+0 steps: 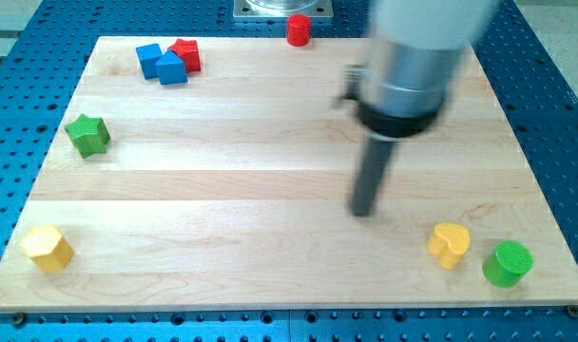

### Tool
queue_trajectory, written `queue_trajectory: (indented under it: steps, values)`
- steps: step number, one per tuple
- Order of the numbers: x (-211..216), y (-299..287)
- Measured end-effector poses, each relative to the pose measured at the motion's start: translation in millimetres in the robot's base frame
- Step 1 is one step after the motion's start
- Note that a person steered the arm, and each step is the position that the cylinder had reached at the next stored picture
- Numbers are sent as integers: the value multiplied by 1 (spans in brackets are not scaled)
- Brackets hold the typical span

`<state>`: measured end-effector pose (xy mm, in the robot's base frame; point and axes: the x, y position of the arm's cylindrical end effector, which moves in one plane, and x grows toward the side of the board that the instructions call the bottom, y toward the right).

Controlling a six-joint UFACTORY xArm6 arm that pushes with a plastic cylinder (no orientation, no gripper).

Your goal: Place the hexagon left to the heart

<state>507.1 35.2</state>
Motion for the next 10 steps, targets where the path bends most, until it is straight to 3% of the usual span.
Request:
queue_trajectory:
  steps: [2,3,4,5,6,7,8,10]
  values:
    - [-23,-311]
    - [8,-334]
    - [61,-312]
    - [74,-262]
    - [75,-146]
    - [72,-128]
    - [104,-134]
    - [112,25]
